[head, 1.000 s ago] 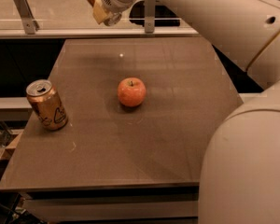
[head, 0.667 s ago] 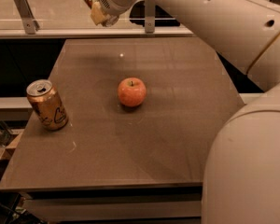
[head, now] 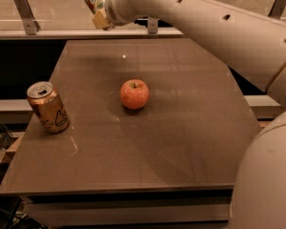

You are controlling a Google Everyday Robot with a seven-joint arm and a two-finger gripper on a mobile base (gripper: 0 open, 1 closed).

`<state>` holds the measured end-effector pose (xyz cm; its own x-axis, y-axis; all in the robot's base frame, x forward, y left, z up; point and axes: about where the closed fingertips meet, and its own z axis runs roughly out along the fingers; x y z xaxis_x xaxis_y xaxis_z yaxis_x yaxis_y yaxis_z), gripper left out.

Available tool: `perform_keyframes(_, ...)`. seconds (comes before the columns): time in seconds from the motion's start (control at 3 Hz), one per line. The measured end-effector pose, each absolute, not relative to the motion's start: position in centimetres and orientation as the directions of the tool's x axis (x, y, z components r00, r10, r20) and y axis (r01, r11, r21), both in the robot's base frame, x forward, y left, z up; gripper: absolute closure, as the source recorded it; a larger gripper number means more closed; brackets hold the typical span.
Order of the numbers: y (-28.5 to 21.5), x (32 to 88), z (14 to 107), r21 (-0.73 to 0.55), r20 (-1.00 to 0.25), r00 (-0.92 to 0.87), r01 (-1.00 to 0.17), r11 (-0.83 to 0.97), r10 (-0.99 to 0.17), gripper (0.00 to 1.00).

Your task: Place 7up can upright

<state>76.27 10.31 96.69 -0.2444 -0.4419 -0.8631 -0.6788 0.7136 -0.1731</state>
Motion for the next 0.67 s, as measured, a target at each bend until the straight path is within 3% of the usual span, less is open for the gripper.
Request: perform_keyframes(0.67, 9.87, 77.22, 95.05, -0.128, -0.923, -0.168, -0.712, 0.69, -0.345, 1.0)
